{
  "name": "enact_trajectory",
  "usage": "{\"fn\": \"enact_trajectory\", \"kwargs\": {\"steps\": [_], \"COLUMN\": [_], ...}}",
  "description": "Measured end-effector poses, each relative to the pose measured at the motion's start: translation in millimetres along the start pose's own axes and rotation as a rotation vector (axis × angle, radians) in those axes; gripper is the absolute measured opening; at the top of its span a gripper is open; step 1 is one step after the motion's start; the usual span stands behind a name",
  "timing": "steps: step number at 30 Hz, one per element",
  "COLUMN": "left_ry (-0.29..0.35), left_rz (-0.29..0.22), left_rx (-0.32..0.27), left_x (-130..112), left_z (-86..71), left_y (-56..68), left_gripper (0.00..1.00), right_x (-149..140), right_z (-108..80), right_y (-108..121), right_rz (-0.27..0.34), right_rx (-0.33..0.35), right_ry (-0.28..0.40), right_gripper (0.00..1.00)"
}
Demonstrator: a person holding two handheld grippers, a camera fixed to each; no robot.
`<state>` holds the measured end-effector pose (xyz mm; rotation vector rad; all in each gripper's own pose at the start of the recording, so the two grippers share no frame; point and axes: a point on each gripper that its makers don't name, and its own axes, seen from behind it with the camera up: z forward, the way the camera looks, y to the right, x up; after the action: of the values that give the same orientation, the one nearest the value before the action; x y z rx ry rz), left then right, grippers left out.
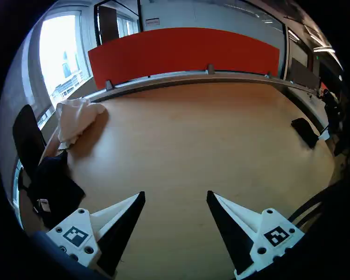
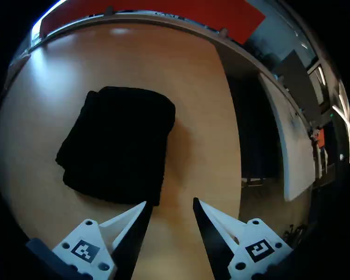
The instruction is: Fold towel
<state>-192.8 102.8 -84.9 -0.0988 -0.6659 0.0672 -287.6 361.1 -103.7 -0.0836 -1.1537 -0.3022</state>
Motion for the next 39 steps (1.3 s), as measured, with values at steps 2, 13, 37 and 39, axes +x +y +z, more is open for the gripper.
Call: {"fn": "enact_trajectory", "kwargs": {"steps": [2, 13, 37, 39], "left_ry": [0.001, 0.012, 0.038, 0.042], "left_rz": [-0.001, -0.006, -0.015, -0.016], "left_rx": [-0.001, -0.011, -0.026, -0.026], "left_x": [0, 3, 7, 8], "left_z": [-0.1, 1.2, -0.8, -1.3], "left_y": [-0.1, 2.8, -1.0, -1.3], "left_gripper": [0.98, 0.98, 0.98, 0.98], "right_x": [0, -3, 17, 21], "right_z": [-0.9, -11.7, -36.2, -37.8], "right_y": [-1, -9, -28, -32], "right_rz": [-0.001, -0.007, 0.146, 0.180], "right_rx": [0.003, 0.016, 0.046, 0.061], "right_ry": [0.001, 0.012, 0.096, 0.110], "right_gripper": [0.66, 0.71, 0.93, 0.94]}}
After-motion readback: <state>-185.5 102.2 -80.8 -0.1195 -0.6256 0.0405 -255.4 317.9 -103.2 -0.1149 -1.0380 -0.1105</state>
